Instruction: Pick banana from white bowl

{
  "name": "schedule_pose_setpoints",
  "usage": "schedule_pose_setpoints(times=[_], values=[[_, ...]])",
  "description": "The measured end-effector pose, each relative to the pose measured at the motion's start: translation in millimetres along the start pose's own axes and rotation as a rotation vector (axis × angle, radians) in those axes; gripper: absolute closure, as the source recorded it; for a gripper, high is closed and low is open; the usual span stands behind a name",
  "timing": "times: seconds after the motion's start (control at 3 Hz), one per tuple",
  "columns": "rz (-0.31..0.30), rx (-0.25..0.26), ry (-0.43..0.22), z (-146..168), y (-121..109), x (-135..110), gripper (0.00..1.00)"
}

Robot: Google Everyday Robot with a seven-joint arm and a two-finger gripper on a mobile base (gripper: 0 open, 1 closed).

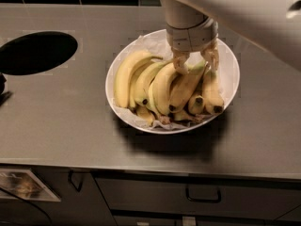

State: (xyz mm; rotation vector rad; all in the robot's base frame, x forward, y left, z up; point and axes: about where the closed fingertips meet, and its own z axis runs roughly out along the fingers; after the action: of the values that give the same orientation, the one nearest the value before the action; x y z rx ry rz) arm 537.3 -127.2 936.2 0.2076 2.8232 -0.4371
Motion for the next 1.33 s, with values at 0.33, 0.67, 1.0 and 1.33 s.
schedule_pose_setpoints(times=[0.33,0.67,1.0,1.33], values=[[0.0,0.0,0.0,-3,-1,-1,0.48],[-0.074,-0.135,0.0,-2,21,-3,0.48],[-0.076,-0.138,0.0,-3,20,-3,0.48],[-0.085,-0.151,0.003,-3,21,-4,0.59]])
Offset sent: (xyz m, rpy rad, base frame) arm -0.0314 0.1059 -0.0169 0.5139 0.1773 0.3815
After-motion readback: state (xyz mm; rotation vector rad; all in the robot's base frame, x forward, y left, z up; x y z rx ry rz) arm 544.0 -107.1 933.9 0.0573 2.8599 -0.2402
